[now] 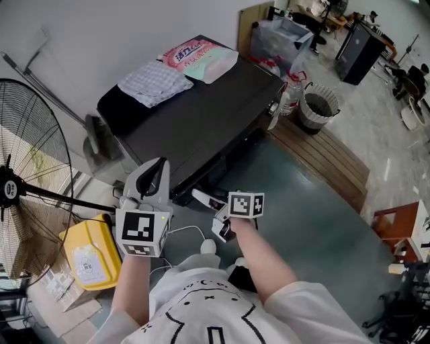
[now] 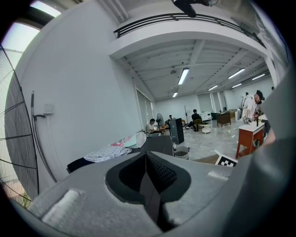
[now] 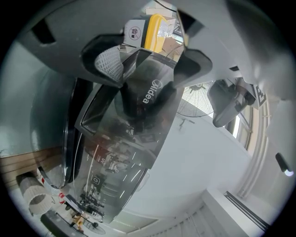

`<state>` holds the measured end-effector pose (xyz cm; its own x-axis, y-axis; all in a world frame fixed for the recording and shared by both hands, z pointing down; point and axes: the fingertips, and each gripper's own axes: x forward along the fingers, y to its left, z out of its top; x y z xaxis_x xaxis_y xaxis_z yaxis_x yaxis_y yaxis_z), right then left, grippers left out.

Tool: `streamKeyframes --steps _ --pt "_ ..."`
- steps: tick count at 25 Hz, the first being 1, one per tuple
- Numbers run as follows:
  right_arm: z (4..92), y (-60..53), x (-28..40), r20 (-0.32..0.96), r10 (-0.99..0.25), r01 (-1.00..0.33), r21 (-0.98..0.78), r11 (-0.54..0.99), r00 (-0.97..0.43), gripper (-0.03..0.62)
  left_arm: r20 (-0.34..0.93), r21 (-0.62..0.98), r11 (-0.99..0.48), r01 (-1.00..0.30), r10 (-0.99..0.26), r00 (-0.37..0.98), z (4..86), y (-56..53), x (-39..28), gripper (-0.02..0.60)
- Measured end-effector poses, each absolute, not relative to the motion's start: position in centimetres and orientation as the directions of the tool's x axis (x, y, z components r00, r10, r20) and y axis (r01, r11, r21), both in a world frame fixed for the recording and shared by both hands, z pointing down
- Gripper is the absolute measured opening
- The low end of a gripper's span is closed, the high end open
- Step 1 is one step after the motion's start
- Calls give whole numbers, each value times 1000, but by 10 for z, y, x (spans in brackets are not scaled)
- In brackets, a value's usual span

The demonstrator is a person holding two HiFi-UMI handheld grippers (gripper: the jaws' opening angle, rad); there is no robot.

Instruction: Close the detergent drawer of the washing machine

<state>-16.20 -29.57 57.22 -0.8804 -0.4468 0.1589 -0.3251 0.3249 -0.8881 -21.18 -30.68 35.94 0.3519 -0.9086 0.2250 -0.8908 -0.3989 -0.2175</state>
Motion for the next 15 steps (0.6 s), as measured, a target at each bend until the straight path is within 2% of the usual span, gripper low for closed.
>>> streamKeyframes --steps 15 --pt "573 -303 -170 156 -444 -330 -877 348 -882 328 210 -227 -380 -897 -918 336 356 -318 -224 18"
